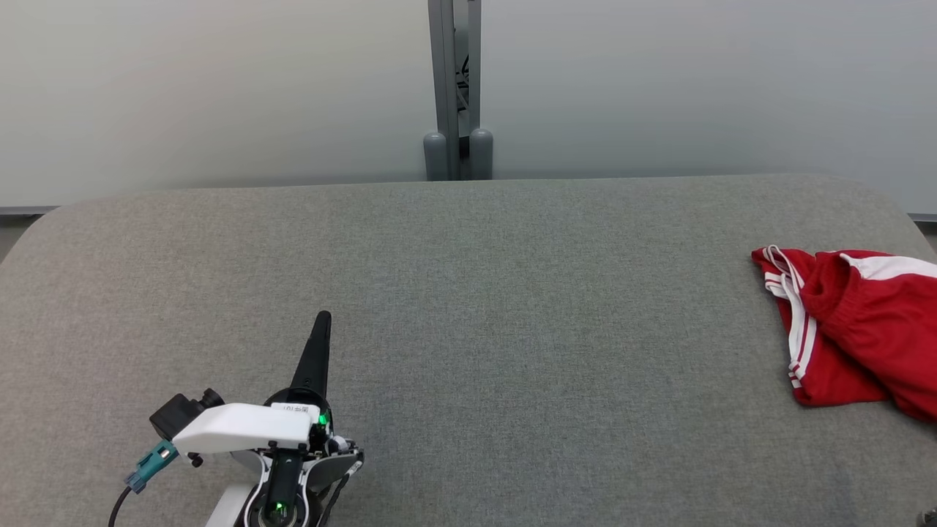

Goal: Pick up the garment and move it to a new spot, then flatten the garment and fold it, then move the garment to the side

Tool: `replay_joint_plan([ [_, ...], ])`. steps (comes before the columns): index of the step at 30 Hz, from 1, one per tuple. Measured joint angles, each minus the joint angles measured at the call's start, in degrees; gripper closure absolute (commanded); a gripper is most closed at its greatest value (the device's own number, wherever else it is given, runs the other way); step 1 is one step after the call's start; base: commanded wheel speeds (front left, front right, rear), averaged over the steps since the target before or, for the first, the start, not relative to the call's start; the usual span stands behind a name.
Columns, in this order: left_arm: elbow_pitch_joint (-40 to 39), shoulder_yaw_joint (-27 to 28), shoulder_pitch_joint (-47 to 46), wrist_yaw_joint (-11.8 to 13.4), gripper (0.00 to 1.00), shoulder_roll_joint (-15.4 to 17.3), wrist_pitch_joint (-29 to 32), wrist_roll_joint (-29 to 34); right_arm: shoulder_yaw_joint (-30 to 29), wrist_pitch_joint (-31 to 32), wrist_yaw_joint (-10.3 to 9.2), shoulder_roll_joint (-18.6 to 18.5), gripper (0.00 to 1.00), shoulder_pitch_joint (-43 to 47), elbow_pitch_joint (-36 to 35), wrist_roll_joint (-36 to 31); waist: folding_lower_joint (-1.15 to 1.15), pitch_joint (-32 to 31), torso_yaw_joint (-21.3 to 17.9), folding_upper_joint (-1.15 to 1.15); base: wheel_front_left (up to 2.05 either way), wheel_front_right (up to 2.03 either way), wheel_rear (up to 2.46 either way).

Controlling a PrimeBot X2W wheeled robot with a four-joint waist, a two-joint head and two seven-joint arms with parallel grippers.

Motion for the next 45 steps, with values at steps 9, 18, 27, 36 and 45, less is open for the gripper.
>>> replay_joint_plan([
  [9, 0.3, -0.5, -0.6, -0.3, 1.0, 0.0, 0.3, -3.5, -1.6, 1.6, 0.0, -0.1, 1.0, 0.0, -0.2, 4.2, 0.0, 0.1, -0.2, 0.0, 0.0, 0.0, 0.0],
  [18, 0.3, -0.8, -1.2, -0.7, 1.0, 0.0, 0.5, -5.2, -2.4, 2.4, 0.0, -0.1, 1.0, 0.0, -0.3, 6.5, 0.0, 0.1, -0.3, 0.0, 0.0, 0.0, 0.0],
  [27, 0.3, -0.8, -1.2, -0.7, 1.0, 0.0, 0.5, -5.2, -2.4, 2.5, 0.0, -0.1, 1.0, 0.0, -0.3, 6.5, 0.0, 0.1, -0.3, 0.0, 0.0, 0.0, 0.0],
  [36, 0.3, -0.8, -1.2, -0.7, 1.0, 0.0, 0.5, -5.2, -2.4, 2.5, 0.0, -0.1, 1.0, 0.0, -0.3, 6.5, 0.0, 0.1, -0.3, 0.0, 0.0, 0.0, 0.0],
  [45, 0.3, -0.8, -1.2, -0.7, 1.0, 0.0, 0.5, -5.2, -2.4, 2.5, 0.0, -0.1, 1.0, 0.0, -0.3, 6.5, 0.0, 0.1, -0.3, 0.0, 0.0, 0.0, 0.0],
])
